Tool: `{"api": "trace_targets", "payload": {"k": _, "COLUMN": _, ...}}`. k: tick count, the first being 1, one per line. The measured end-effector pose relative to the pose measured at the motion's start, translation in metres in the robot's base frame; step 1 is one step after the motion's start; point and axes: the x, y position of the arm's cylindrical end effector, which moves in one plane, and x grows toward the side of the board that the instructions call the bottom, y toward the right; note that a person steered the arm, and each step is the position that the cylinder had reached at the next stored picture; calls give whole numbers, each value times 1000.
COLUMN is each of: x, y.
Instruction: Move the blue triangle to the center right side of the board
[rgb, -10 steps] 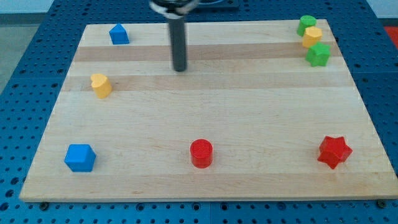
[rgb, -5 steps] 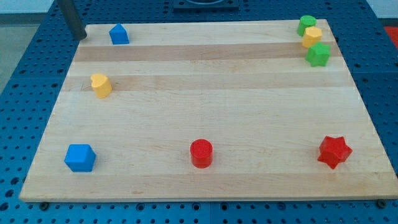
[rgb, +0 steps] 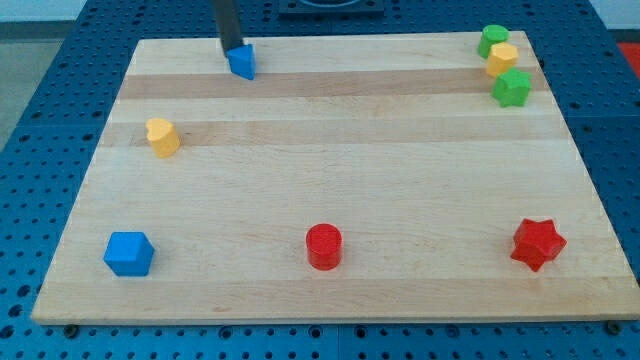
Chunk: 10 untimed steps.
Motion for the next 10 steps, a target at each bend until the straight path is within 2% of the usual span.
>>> {"api": "trace_targets", "payload": {"k": 2, "x": 30, "y": 37}}
{"api": "trace_targets", "payload": {"k": 3, "x": 43, "y": 38}}
{"api": "trace_targets", "payload": {"k": 7, "x": 51, "y": -29}}
{"api": "trace_targets", "payload": {"k": 10, "x": 106, "y": -22}}
